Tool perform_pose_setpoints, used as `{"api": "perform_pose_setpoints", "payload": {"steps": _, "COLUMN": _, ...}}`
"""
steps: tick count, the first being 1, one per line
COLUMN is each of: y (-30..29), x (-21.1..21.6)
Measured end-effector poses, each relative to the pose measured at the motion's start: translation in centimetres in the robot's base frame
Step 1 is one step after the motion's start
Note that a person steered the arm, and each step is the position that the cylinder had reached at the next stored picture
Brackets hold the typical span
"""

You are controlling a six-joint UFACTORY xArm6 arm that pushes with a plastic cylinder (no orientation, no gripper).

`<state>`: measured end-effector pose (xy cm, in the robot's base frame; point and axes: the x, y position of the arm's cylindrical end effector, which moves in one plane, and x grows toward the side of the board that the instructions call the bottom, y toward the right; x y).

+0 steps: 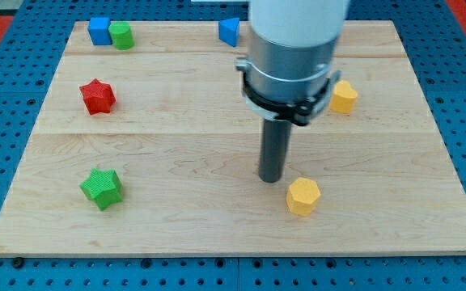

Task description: Move your arm towards the top left

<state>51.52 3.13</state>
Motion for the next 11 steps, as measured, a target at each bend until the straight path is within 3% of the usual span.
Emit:
{"api": "perform_pose_setpoints", "payload": {"steps": 3, "y": -1.2, "x": -0.1}}
{"api": "perform_pose_setpoints", "payload": {"steps": 4, "y": -4.1, "x": -2.1}}
{"api": "perform_pose_setpoints", "payload": {"steps": 5, "y": -6.4, "x": -5.5}}
{"api": "perform_pose_setpoints", "payload": {"steps": 9, "y": -10.5, "x": -30.4}}
{"api": "perform_pose_setpoints", "payload": {"steps": 11, "y": -13.0, "x": -32.2}}
